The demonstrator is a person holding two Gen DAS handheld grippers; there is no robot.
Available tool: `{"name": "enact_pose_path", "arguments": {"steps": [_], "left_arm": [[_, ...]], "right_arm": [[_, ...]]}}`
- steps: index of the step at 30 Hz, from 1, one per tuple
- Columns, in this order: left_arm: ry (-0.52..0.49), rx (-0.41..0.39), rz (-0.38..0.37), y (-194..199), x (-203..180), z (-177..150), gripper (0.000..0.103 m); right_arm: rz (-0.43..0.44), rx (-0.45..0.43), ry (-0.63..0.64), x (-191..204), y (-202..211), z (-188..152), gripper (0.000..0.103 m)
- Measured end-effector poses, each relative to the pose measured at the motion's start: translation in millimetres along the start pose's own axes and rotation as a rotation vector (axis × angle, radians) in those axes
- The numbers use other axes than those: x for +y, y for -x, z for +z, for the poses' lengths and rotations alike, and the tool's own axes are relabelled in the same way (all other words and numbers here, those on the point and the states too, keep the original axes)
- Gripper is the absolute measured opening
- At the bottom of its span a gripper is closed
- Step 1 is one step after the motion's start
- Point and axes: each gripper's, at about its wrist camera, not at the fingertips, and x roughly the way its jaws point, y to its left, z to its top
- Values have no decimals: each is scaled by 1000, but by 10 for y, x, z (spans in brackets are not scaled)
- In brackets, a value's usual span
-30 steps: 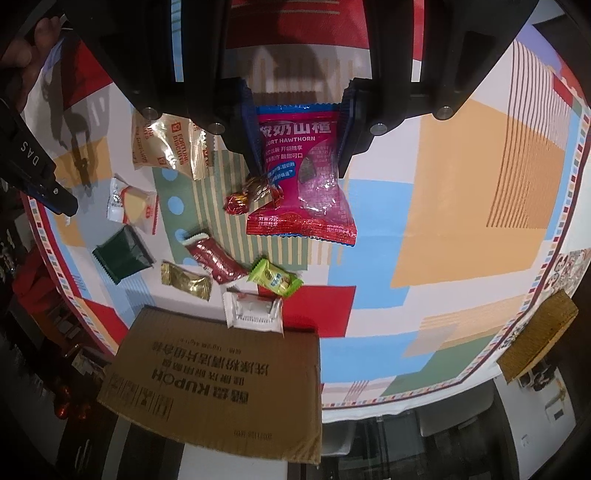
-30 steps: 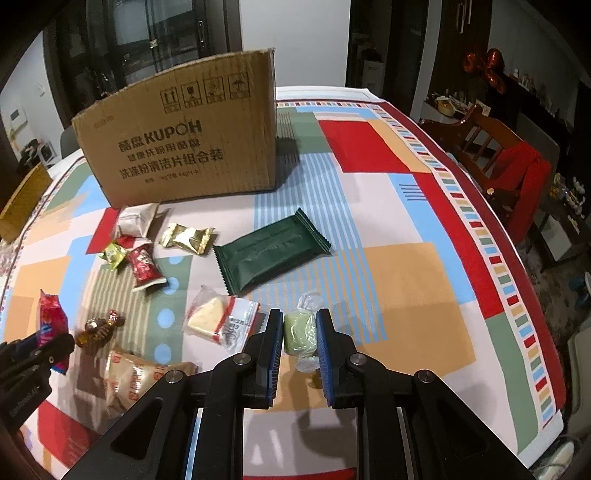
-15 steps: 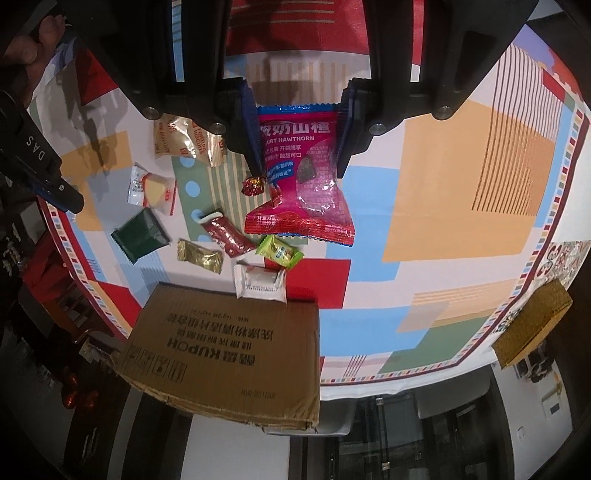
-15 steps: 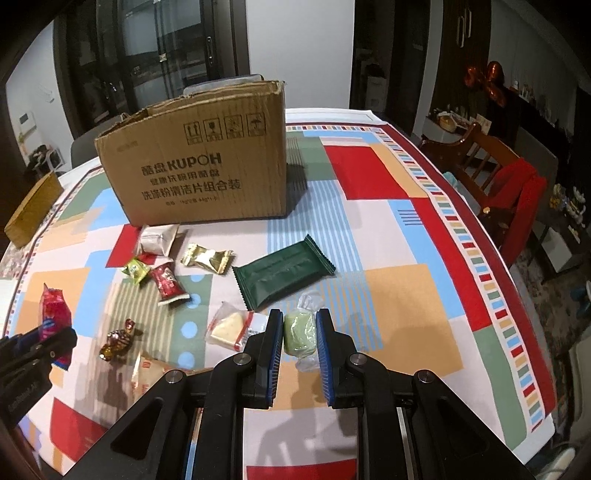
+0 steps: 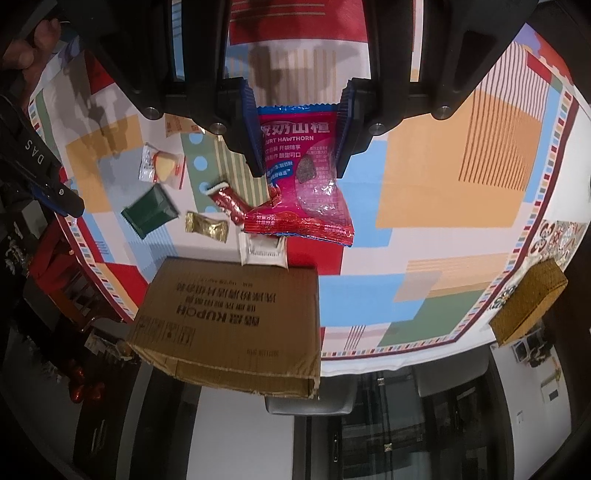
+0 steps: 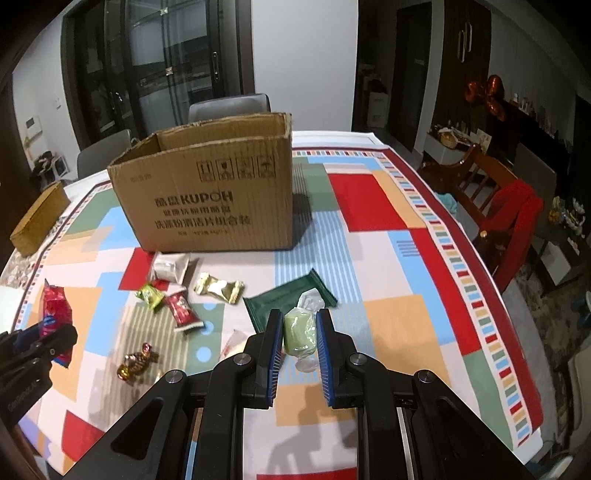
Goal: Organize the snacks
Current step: 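Lift the pink candy bag with the left tool while the right tool grips a pale green candy, then carry the pink bag over the cardboard box and open the left tool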
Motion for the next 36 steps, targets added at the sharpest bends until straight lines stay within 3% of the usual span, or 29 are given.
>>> {"name": "enact_pose_path", "arguments": {"steps": [36], "left_arm": [[-50,-214,-27,417,93,1068,35]], "right_arm": [[60,-209,59,312,328,1010,20]]}}
